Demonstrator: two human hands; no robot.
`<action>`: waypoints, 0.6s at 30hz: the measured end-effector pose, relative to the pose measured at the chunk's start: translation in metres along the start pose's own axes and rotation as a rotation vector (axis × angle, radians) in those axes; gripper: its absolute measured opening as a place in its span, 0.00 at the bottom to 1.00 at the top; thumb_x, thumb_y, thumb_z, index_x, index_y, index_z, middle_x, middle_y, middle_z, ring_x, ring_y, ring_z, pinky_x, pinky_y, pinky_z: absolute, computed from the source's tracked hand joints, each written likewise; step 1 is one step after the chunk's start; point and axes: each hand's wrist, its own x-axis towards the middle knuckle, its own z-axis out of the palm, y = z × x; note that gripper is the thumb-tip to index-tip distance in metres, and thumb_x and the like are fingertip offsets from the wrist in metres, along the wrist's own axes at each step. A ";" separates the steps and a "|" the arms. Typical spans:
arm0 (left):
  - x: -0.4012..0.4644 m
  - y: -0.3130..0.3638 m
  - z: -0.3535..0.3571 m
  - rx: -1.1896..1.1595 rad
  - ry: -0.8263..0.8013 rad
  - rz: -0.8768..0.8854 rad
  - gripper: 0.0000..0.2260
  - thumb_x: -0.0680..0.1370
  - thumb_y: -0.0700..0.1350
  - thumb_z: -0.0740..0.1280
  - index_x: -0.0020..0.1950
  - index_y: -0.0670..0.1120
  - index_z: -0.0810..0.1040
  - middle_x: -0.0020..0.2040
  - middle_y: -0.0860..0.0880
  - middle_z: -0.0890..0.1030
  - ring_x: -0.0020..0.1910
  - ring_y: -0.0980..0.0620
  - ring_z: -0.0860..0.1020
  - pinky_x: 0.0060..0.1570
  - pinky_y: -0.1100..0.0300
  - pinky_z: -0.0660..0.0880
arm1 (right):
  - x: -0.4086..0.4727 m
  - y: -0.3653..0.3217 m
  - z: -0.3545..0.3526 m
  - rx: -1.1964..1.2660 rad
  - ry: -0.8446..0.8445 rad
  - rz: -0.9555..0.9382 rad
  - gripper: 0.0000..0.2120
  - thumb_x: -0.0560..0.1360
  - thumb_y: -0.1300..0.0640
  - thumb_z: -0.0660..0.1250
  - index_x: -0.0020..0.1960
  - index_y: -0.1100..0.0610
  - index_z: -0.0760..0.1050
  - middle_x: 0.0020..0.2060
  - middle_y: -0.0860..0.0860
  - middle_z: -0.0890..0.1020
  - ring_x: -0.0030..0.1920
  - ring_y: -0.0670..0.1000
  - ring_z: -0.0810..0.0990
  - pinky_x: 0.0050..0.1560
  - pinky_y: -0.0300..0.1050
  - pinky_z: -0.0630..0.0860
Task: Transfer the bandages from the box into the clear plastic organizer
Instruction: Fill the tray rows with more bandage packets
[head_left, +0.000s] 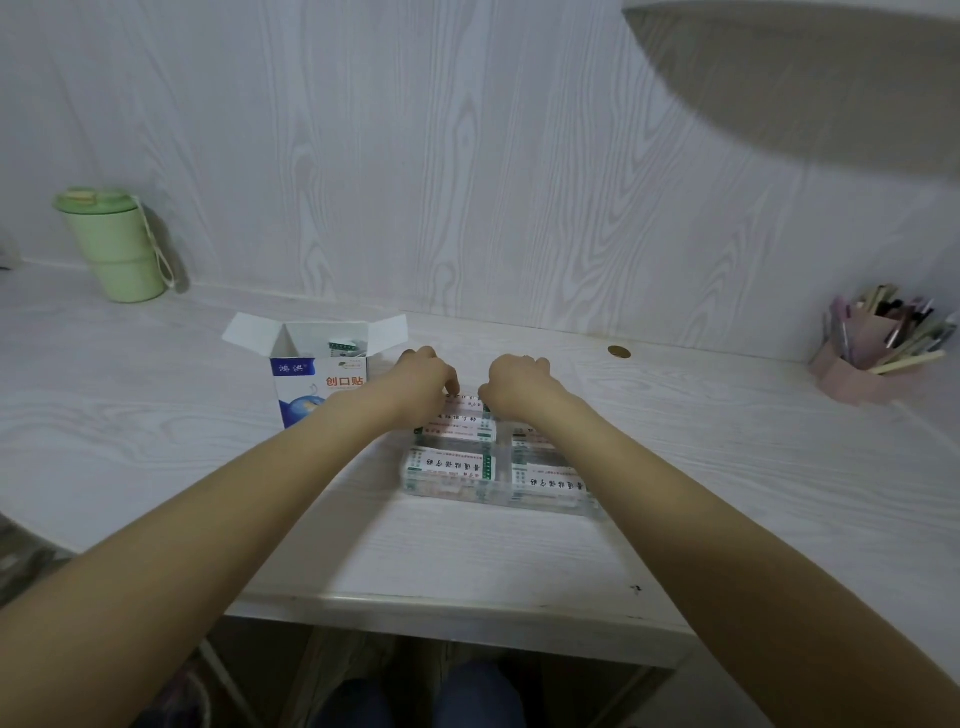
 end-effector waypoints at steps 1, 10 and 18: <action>0.000 0.000 0.000 -0.001 -0.001 0.000 0.17 0.79 0.36 0.57 0.67 0.45 0.73 0.66 0.41 0.67 0.65 0.42 0.65 0.64 0.54 0.63 | 0.002 -0.001 0.001 0.004 -0.009 0.008 0.14 0.77 0.63 0.57 0.33 0.57 0.61 0.37 0.54 0.67 0.49 0.55 0.64 0.46 0.46 0.63; 0.000 0.002 -0.001 -0.024 -0.004 0.000 0.18 0.78 0.35 0.56 0.66 0.45 0.73 0.66 0.42 0.68 0.65 0.42 0.66 0.63 0.55 0.64 | -0.003 0.002 -0.002 0.091 -0.005 0.025 0.13 0.77 0.63 0.57 0.34 0.58 0.62 0.35 0.54 0.67 0.50 0.55 0.62 0.38 0.44 0.63; -0.003 0.000 -0.002 -0.020 -0.013 0.003 0.18 0.79 0.35 0.56 0.67 0.45 0.73 0.66 0.42 0.68 0.66 0.43 0.67 0.64 0.55 0.65 | 0.001 -0.001 0.003 0.037 -0.021 0.023 0.13 0.77 0.61 0.57 0.34 0.57 0.62 0.37 0.54 0.67 0.49 0.55 0.63 0.49 0.47 0.62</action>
